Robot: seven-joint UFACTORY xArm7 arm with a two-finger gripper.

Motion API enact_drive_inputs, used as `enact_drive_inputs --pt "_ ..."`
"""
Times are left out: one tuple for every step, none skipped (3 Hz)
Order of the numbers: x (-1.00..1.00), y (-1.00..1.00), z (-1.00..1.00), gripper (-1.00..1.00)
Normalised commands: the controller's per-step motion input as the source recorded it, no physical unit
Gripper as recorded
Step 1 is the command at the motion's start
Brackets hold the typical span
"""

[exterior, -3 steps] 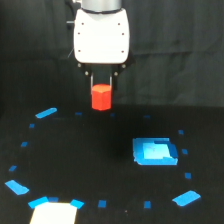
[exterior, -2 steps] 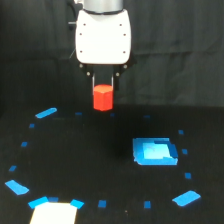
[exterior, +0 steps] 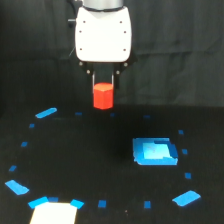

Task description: Pick up the red object from the table

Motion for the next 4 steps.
enact_drive_inputs --pt "-0.02 0.7 0.23 -1.0" --pt "0.4 0.0 0.2 -1.0" --pt "0.24 0.32 0.12 -1.0" --pt "0.0 -0.12 0.37 -1.0"
